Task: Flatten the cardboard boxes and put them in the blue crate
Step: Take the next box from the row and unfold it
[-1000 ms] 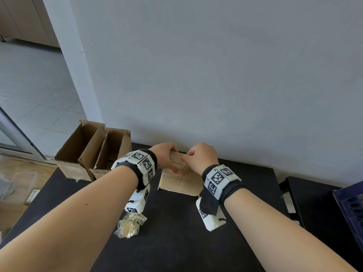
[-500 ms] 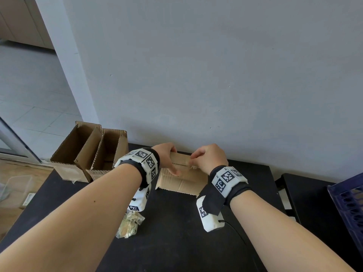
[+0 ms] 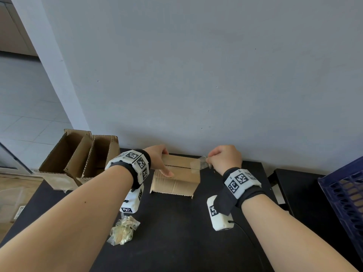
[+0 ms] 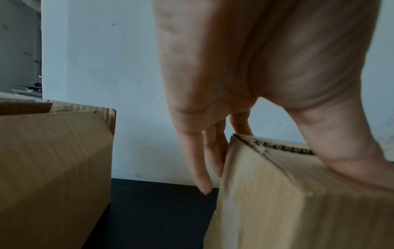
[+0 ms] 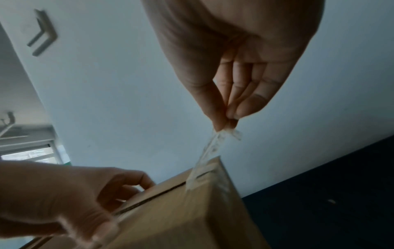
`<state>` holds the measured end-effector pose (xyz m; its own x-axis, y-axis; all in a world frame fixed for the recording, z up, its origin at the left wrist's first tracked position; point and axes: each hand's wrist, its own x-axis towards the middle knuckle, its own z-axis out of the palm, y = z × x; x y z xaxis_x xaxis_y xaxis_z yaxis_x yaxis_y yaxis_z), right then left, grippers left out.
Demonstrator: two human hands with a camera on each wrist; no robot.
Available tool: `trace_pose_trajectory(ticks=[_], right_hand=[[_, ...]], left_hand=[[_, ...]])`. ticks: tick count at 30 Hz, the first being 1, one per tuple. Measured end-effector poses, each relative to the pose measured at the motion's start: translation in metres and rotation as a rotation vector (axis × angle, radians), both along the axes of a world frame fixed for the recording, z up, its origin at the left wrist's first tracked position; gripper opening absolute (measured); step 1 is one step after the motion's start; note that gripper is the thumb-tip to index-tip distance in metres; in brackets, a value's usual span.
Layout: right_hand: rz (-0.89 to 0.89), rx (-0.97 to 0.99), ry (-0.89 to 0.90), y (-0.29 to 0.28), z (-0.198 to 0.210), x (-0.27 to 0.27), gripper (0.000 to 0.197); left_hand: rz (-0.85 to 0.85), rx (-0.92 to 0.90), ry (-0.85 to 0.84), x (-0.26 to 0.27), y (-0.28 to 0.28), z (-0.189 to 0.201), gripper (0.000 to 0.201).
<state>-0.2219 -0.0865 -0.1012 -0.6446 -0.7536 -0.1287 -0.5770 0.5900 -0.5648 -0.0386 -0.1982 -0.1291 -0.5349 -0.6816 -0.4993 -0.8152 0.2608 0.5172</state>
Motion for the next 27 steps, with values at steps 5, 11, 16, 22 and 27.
trace_pose_trajectory(ticks=[5,11,16,22,27], right_hand=[[0.004,0.001,0.005,0.005,0.008,-0.012,0.021],[0.081,-0.074,-0.001,-0.001,0.004,0.008,0.011],[0.14,-0.081,0.062,-0.004,-0.002,0.025,0.021],[0.205,0.014,0.039,-0.008,-0.008,0.037,0.019],[0.221,0.084,-0.027,-0.01,-0.01,0.041,0.013]], left_hand=[[-0.074,-0.075,-0.059,-0.005,0.004,0.008,0.086],[-0.287,-0.196,-0.07,-0.029,0.012,0.027,0.082],[-0.352,-0.184,-0.086,-0.042,0.019,0.022,0.079],[-0.301,-0.148,-0.021,-0.036,0.017,0.017,0.084],[-0.358,-0.287,-0.077,-0.037,0.021,0.013,0.084]])
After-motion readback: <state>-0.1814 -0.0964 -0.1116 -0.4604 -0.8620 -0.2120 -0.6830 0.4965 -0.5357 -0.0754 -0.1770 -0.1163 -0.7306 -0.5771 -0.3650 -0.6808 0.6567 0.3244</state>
